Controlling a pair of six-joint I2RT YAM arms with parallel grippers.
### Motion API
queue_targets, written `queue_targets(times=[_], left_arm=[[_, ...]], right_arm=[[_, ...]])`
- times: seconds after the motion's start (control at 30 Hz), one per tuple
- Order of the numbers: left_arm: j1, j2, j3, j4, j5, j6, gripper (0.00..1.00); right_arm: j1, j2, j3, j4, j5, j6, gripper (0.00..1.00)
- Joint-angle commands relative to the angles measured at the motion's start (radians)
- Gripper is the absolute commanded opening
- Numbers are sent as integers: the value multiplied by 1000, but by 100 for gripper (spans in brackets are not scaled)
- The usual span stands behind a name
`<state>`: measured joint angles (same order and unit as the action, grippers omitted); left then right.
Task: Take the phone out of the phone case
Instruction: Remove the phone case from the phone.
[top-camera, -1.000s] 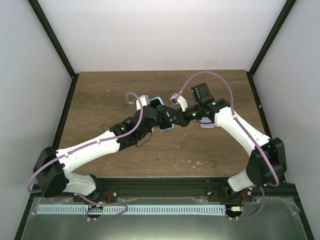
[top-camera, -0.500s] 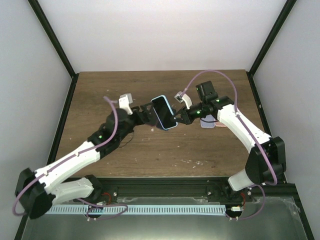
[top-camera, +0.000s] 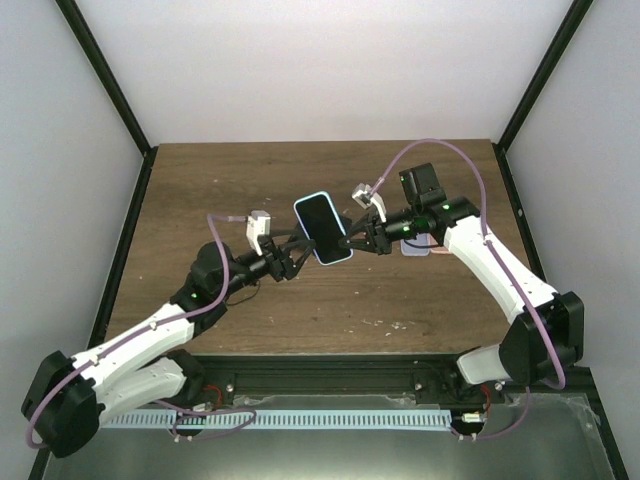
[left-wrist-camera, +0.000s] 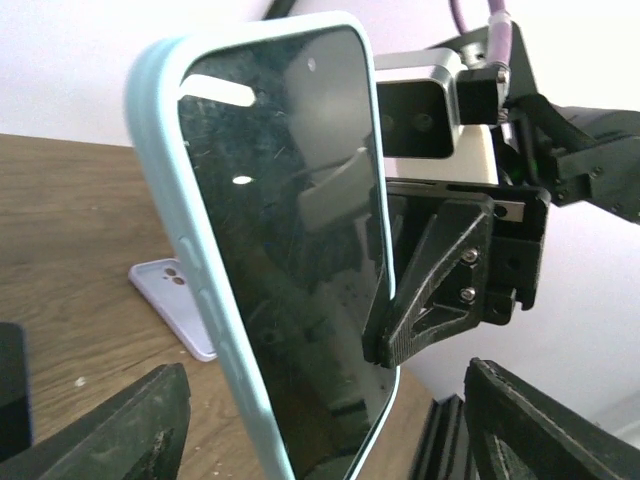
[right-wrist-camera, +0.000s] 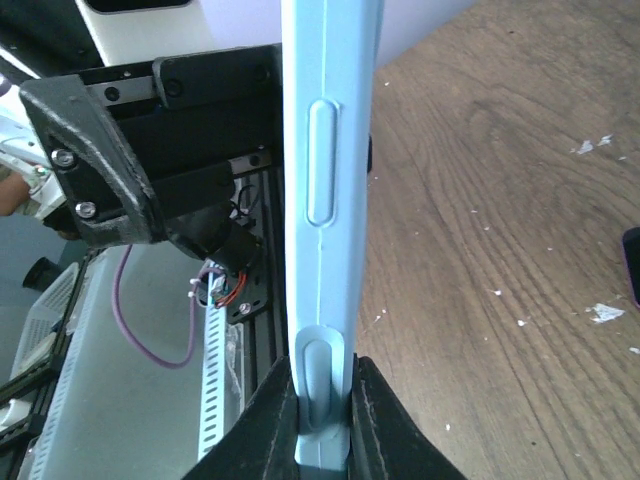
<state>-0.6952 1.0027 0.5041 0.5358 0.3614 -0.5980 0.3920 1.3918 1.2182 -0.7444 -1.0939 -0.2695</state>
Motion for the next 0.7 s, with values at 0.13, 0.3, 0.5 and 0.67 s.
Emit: queue_targets(times=[0.13, 0.3, 0.5, 0.67], left_arm=[[6, 77, 44, 158, 112, -2, 68], [7, 104, 68, 174, 131, -4, 60], [17, 128, 93, 194, 165, -19, 48], [21, 173, 135, 215, 247, -36, 28]], right_arm=[[1, -20, 2, -61, -160, -90, 1], [1, -24, -11, -67, -172, -102, 1], [1, -25, -28, -64, -175, -108, 1], [2, -29, -30, -64, -172, -109, 1]])
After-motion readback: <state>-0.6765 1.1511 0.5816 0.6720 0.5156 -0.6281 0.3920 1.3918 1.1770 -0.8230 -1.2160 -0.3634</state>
